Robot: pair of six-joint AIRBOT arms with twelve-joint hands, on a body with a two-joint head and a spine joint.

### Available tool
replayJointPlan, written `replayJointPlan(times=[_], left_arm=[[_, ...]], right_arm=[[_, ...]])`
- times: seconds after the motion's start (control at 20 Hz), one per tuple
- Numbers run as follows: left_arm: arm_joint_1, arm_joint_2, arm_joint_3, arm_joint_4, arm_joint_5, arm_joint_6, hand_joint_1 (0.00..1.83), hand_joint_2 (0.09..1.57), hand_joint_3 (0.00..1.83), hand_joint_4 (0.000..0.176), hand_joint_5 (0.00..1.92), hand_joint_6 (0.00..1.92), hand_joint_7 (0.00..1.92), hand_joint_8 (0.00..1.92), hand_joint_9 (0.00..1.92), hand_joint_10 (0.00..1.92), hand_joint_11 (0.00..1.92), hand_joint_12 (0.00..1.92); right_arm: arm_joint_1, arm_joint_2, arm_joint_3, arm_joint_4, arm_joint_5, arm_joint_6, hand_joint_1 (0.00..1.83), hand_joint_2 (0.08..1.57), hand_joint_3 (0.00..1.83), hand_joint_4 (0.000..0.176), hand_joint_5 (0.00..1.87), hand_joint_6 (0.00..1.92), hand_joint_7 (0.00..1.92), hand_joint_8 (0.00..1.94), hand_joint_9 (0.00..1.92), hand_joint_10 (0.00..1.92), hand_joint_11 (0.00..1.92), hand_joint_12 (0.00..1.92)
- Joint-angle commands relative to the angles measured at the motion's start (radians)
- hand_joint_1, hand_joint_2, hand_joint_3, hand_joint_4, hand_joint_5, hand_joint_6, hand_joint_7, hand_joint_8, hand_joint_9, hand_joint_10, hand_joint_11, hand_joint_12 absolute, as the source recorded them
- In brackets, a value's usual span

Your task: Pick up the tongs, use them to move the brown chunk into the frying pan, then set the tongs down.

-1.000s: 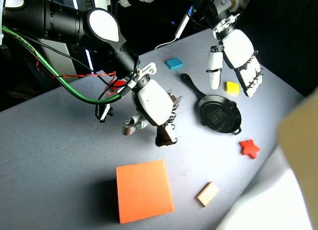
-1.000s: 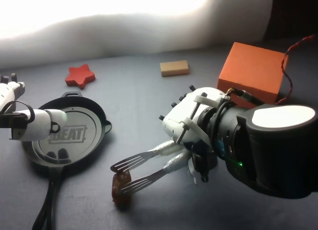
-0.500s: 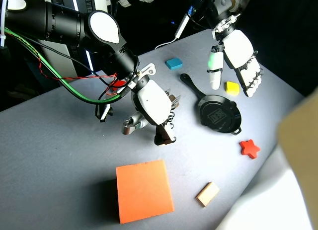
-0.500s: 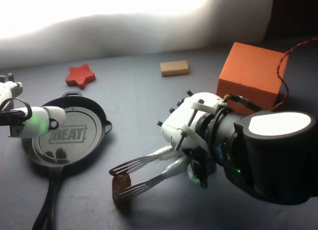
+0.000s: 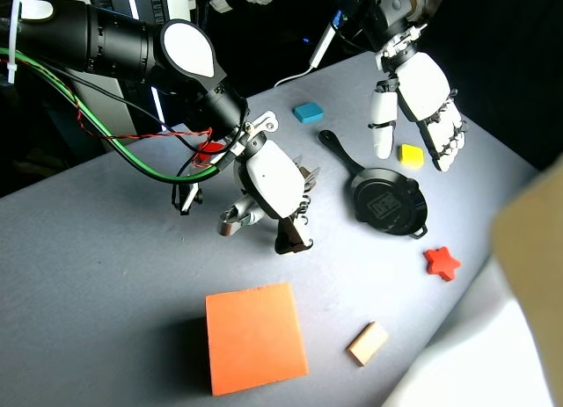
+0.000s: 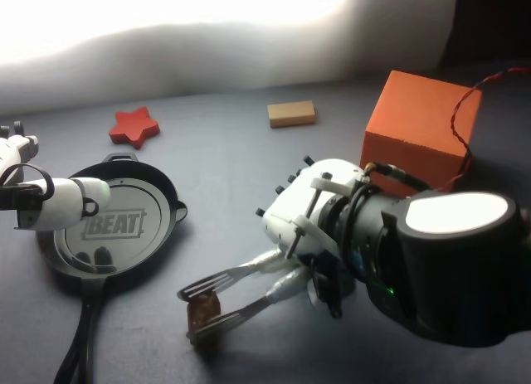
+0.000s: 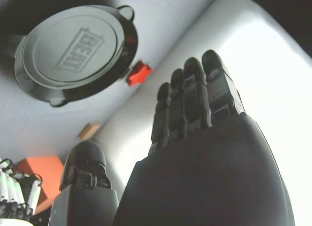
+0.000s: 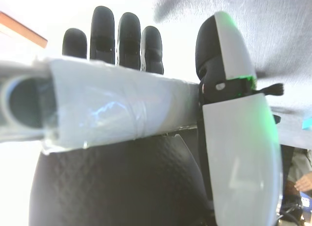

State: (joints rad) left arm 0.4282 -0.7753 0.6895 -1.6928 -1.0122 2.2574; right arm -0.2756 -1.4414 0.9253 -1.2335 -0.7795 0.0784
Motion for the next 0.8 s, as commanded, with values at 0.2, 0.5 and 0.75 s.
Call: replayJointPlan(times=[0.2,0.5,0.75], left_arm=[[-0.005,0.005,0.005,0.061,-0.051,0.0,0.0,1.21,0.0,0.0,0.08,0.01,0.11,0.0,0.1,0.0,0.0,0.19],[-0.003,0.005,0.001,0.055,-0.051,0.0,0.0,1.2,0.0,0.0,0.05,0.0,0.09,0.0,0.08,0.0,0.0,0.14],[-0.001,0.005,-0.003,0.049,-0.051,0.0,0.0,1.21,0.0,0.0,0.06,0.0,0.1,0.0,0.09,0.0,0.0,0.16]], right_arm=[[-0.004,-0.01,0.03,-0.057,0.013,-0.005,1.03,1.11,0.0,0.0,0.85,0.04,0.92,0.03,0.88,0.08,0.32,1.37],[-0.01,-0.022,0.04,-0.057,0.013,-0.01,1.11,1.19,0.0,0.0,0.82,1.21,1.11,0.05,1.02,0.15,0.48,1.44],[-0.012,-0.021,0.04,-0.057,0.005,-0.021,1.22,1.1,0.0,0.0,1.0,1.03,1.11,0.59,1.17,0.23,0.62,1.42]])
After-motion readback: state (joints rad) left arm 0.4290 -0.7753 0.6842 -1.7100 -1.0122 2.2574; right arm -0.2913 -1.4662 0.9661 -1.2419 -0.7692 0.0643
